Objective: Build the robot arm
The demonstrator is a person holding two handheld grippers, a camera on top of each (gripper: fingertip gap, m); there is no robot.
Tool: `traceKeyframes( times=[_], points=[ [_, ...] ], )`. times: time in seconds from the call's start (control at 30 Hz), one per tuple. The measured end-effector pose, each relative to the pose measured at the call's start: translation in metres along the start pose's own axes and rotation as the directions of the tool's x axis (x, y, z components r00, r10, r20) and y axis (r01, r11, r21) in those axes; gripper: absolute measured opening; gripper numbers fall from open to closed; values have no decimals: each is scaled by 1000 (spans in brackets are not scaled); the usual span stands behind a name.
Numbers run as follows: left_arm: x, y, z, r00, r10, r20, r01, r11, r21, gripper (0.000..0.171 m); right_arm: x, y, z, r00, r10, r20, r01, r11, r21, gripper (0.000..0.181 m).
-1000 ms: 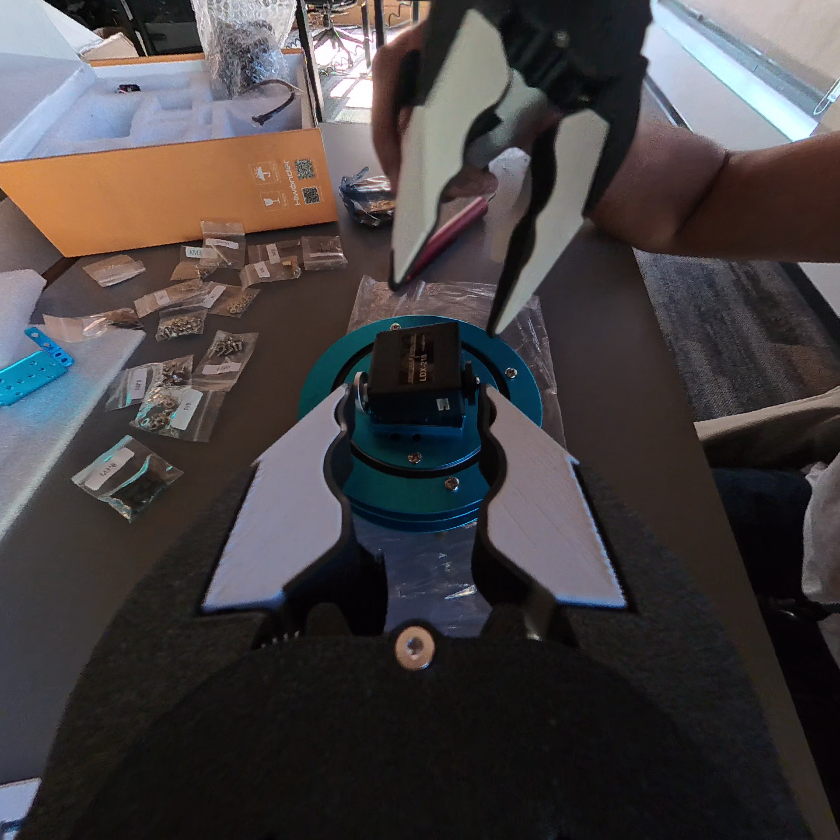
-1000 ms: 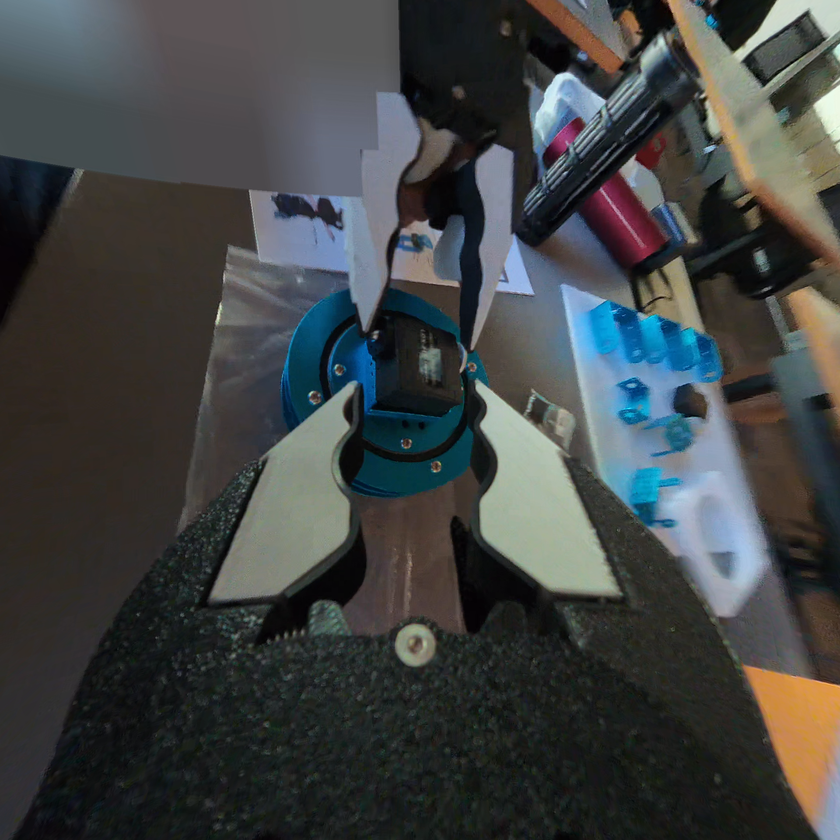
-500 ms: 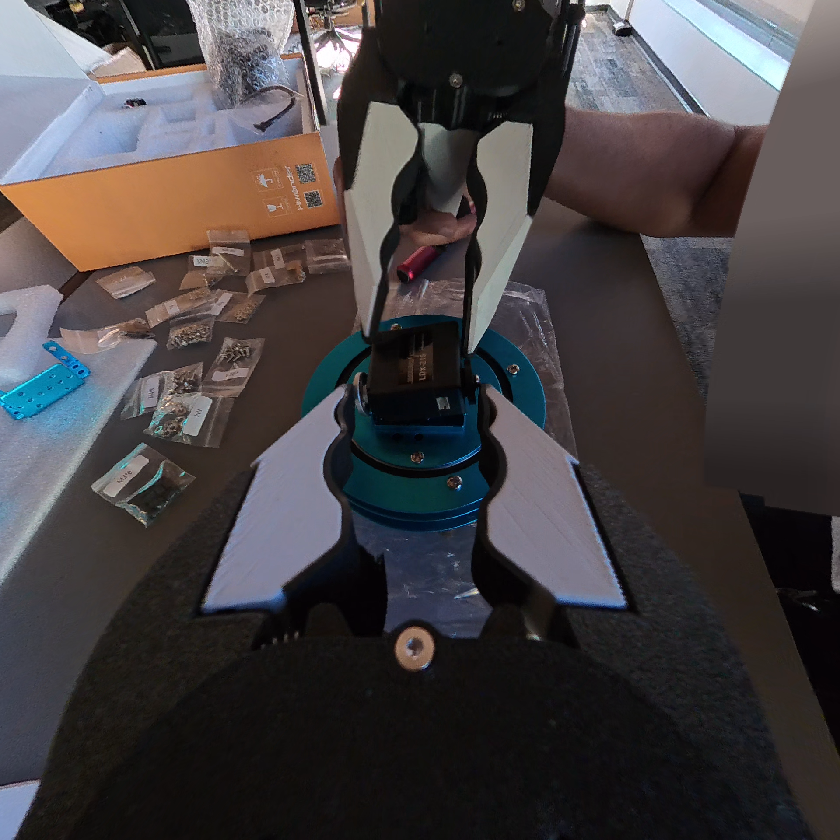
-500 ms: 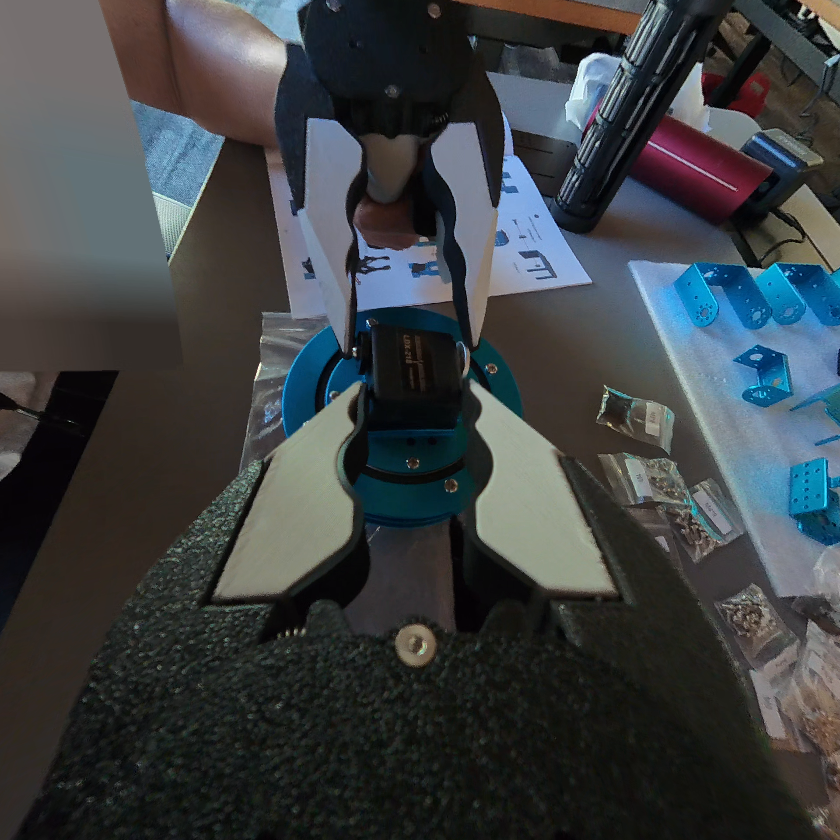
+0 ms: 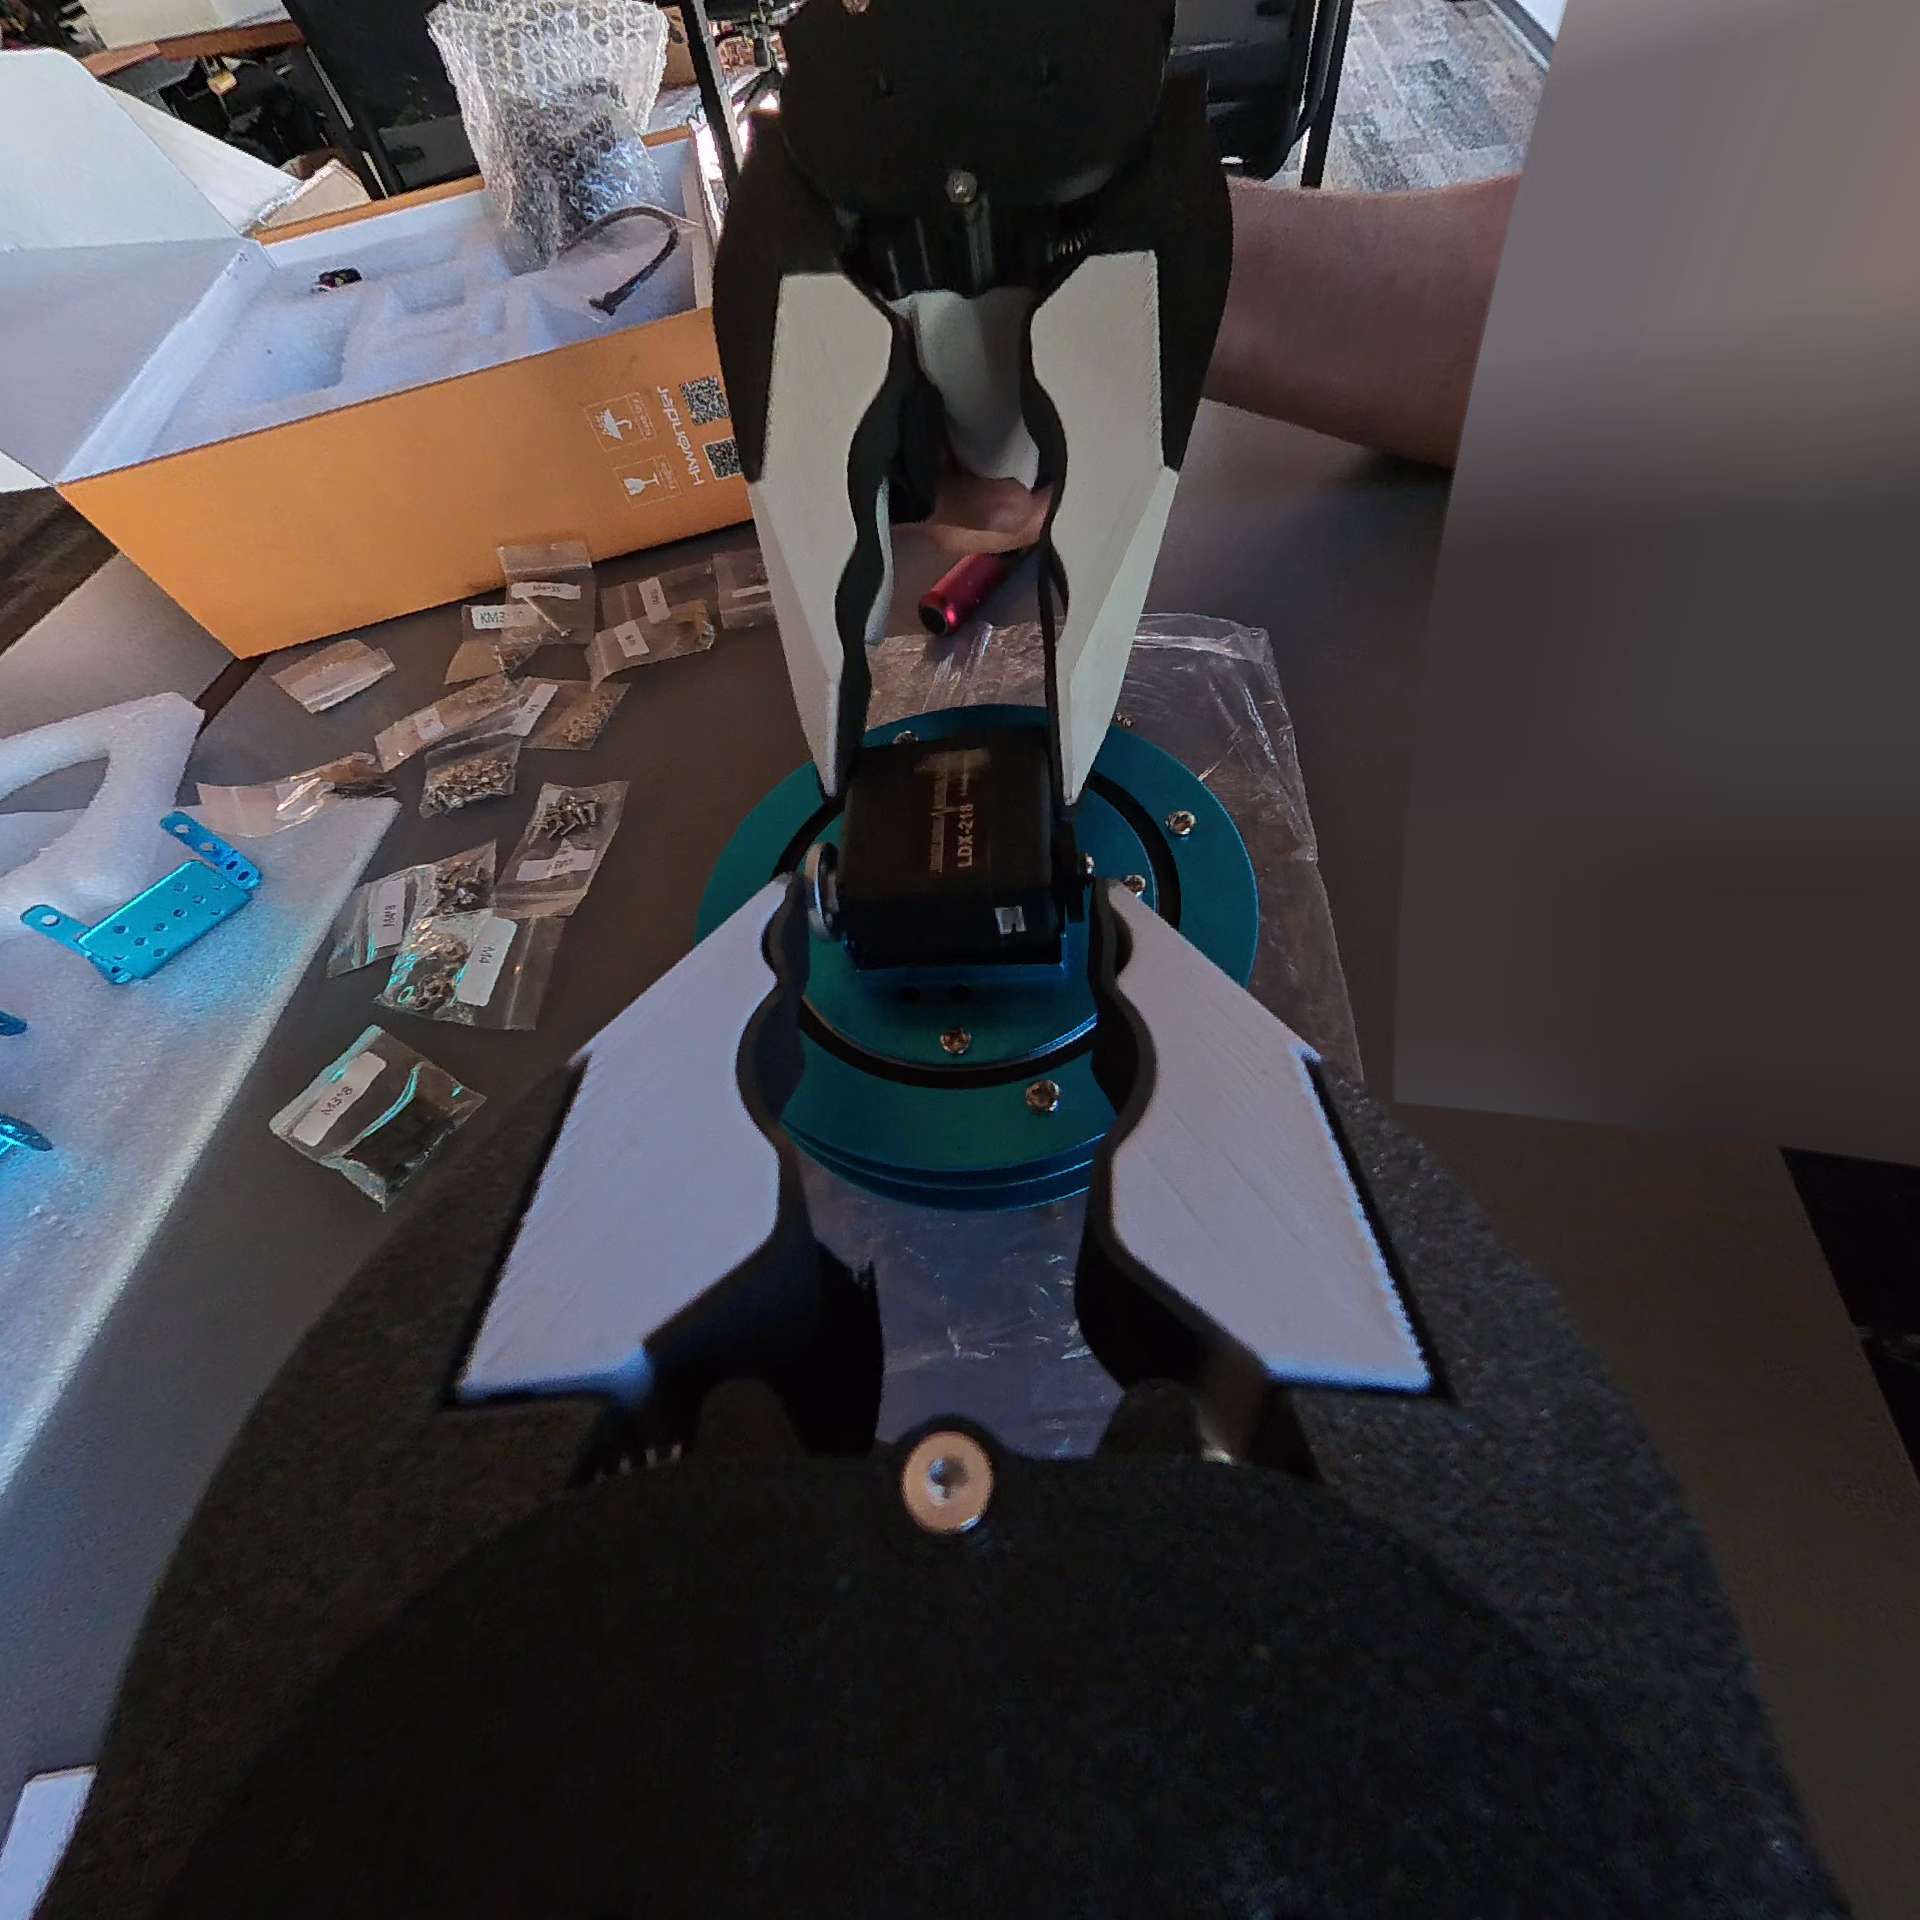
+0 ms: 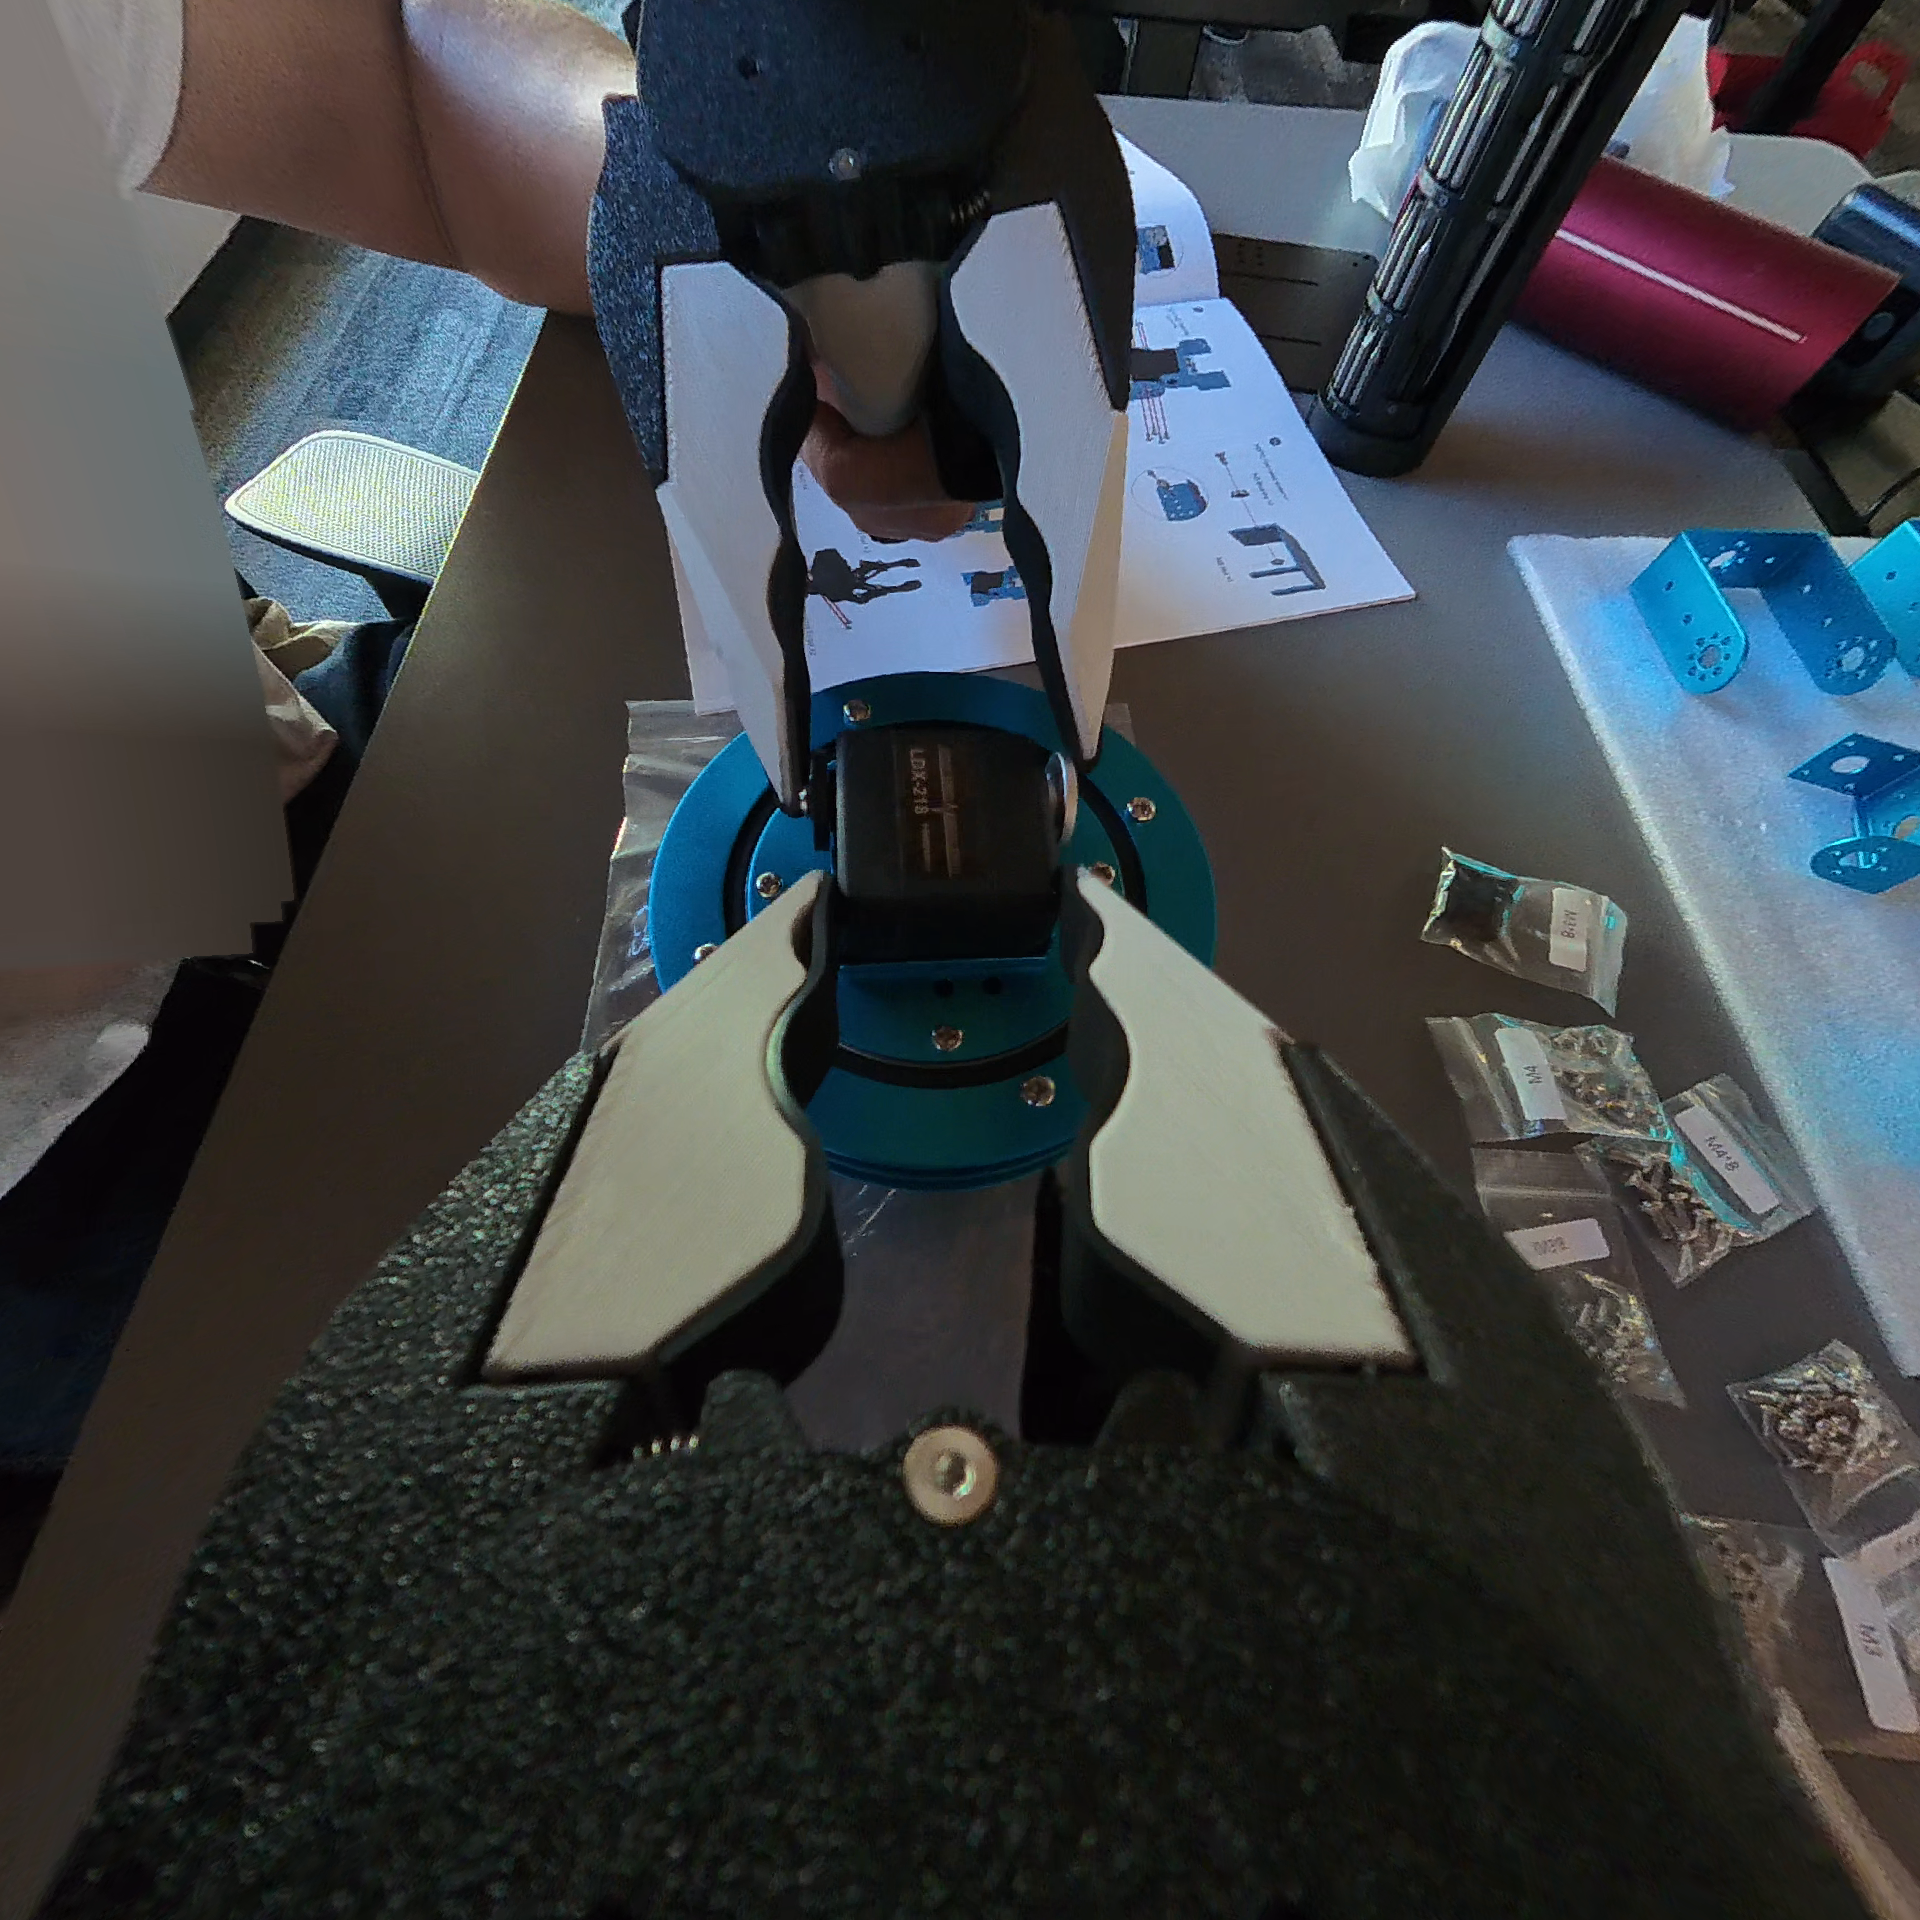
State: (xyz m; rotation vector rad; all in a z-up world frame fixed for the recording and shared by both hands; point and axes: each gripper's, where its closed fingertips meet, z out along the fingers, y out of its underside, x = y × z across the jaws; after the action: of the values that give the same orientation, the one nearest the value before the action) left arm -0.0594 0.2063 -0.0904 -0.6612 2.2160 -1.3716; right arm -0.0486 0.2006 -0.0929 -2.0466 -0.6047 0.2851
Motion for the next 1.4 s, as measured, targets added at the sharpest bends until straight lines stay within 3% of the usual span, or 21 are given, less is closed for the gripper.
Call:
traceKeyframes(
  times=[0.6,0.83,0.97,1.03,1.13,1.3,1.33,1.4],
  points=[
    [-6,10,-24,997,-80,11,80,996,34,43,-2,1,-1,999,30,30,-30,999,14,40],
    [-9,18,-42,996,-64,70,64,998,5,42,3,-17,-26,1000,16,-9,-16,997,82,44],
    [-2,18,-58,991,-70,116,71,997,-6,42,-1,-23,-63,991,82,-102,-71,992,106,44],
    [0,29,-74,976,-67,207,78,996,-46,42,-7,-8,-83,977,144,-156,-128,986,105,42],
    [16,39,-100,953,-112,283,126,992,-30,42,-6,44,-108,914,246,-322,-256,967,13,43],
    [59,49,-116,938,-202,282,201,979,31,40,-58,125,-112,861,360,-361,-453,865,-218,38],
    [66,50,-116,937,-202,286,200,979,37,40,-65,135,-113,852,365,-376,-469,851,-237,36],
    [79,52,-112,939,-182,291,180,983,36,39,-71,130,-107,848,403,-343,-475,866,-158,30]
  ],
)
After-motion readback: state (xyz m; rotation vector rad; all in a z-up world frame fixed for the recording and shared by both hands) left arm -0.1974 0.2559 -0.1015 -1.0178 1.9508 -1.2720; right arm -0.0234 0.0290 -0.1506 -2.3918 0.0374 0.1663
